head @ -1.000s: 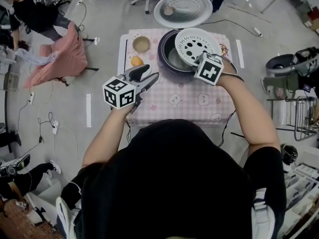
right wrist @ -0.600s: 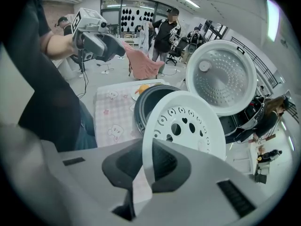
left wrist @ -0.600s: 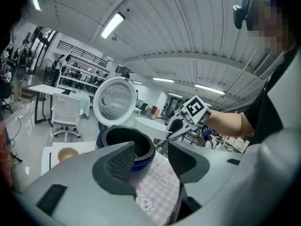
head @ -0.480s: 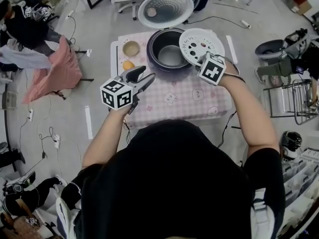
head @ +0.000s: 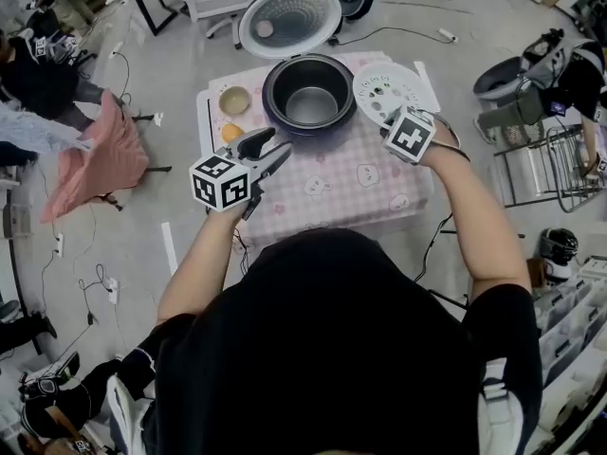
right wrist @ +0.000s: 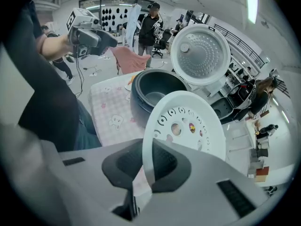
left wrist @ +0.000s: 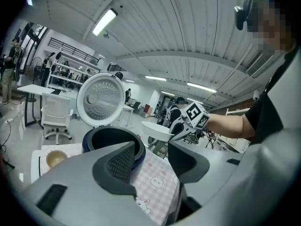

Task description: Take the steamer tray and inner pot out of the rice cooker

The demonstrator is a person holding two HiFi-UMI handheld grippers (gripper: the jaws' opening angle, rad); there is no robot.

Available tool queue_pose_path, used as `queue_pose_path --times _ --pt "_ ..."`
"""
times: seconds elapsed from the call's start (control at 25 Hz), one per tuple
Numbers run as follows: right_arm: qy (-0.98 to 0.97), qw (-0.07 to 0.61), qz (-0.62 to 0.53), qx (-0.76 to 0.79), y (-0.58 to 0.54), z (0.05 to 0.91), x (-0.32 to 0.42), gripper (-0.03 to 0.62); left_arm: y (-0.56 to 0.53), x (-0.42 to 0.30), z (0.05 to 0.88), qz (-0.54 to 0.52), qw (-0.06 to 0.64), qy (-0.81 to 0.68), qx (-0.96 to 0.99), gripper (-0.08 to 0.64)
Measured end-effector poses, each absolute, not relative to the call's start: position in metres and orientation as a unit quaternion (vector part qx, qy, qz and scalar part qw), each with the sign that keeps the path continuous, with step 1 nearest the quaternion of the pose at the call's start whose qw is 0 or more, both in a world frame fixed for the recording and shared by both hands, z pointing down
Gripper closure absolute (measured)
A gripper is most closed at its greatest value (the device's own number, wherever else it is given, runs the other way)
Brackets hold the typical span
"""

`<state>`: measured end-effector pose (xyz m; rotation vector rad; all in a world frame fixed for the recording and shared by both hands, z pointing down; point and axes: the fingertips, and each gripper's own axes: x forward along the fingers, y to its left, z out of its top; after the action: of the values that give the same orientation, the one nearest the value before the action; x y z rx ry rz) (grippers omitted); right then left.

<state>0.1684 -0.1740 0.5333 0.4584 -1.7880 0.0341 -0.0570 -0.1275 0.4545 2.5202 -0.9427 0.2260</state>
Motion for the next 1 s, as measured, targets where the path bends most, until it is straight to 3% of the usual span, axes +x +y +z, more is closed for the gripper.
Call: queue_pose_path --times 0.84,1.0 --pt "-0.748 0.615 0.103 0.226 -0.155 0.624 0.226 0.558 -0.125 -0.03 0.487 0.106 0.245 -0.315 0.911 0.324" --pt "-0.745 0.623 0.071 0.229 -0.167 0.638 0.232 0.558 -0.128 -0.03 0.496 0.111 0.253 -0.318 0.907 0.324"
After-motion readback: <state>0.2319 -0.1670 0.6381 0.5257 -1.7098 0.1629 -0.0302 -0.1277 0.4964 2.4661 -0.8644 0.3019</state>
